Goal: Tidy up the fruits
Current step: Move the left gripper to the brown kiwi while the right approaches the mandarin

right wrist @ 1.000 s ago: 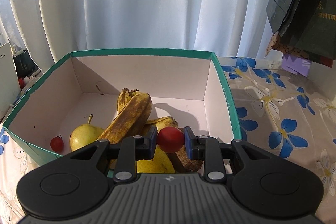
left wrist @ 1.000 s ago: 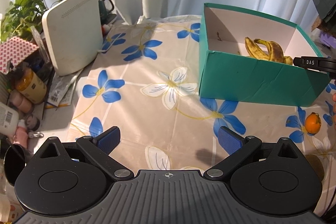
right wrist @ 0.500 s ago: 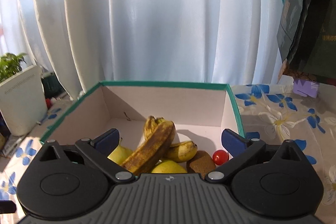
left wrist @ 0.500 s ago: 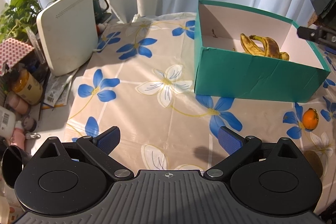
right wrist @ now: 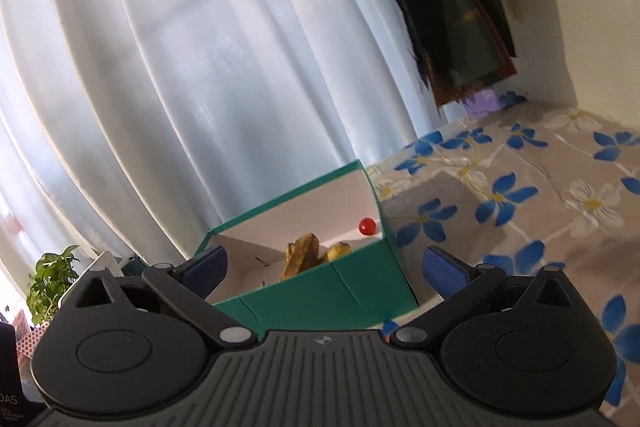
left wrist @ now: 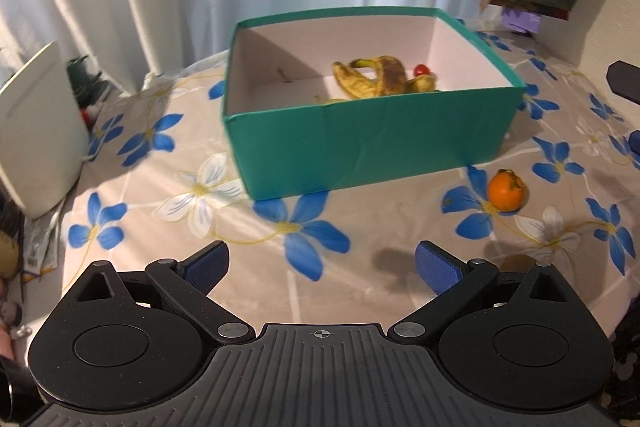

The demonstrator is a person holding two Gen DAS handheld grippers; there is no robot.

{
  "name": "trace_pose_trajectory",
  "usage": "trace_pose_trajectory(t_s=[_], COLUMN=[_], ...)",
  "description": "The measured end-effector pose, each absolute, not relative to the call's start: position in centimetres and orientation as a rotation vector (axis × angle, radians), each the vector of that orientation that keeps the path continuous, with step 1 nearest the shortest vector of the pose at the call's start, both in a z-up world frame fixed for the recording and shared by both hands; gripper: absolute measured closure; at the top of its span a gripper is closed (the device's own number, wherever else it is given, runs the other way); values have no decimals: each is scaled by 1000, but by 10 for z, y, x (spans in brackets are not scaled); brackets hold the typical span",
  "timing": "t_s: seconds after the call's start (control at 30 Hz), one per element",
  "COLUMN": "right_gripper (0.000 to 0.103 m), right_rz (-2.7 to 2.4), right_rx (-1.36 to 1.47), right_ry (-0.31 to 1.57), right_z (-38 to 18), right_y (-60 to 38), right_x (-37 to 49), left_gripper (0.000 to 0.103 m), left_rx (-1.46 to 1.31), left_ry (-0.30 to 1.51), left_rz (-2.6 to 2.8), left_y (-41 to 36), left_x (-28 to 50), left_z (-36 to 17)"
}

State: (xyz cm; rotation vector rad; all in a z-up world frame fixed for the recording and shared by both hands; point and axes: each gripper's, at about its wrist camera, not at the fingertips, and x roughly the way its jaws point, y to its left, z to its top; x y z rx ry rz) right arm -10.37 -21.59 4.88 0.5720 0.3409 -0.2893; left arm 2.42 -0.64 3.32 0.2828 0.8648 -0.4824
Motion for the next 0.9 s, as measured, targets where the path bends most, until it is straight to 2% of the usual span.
trace_pose_trajectory(t_s=[0.13,0.37,0.53,0.9], right_gripper=[0,0,0,0], right_rz=[-304,-385,-416,-439], right_rx=[635,519,524,563], right_ry=[343,360,341,329], right_z=[46,49,50,39], right_y=[-218,-203,-207,-228], right_x=[-138,-173,-193,-205], left_gripper=[1,0,0,0], left_rx=[354,471,538,519], left_ry=[783,686,549,591], left_rz=[-599,-789,-857,-914], left_y=[-36,-78,-92,-119], left_x=[5,-36,-68,-75], left_z=[30,11,5,-19])
